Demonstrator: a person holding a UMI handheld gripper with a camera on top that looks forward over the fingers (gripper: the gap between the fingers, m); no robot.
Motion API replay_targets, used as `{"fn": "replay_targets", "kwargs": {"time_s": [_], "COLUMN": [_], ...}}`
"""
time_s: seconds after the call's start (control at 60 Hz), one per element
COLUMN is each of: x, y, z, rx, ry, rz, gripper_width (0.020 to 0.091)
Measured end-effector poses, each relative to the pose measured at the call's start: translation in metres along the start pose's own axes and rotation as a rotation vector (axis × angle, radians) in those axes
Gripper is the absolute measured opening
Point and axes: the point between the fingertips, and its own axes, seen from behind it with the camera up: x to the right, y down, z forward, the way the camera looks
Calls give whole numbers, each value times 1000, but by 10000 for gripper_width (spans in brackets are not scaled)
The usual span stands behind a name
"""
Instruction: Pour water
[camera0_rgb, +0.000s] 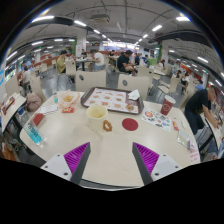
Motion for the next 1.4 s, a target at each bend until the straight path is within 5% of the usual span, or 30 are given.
{"fn": "replay_targets", "kwargs": {"time_s": [0.45, 0.817, 1.017, 1.4], "x": [-77, -304, -364, -378], "y": [78, 30, 1, -34], "z": [-20, 11, 48, 97], "rx": [-116, 32, 101, 217], "ry": [68, -143, -140, -67], "rz": [61, 68, 88, 72], "gripper_width": [849, 852, 848, 499]}}
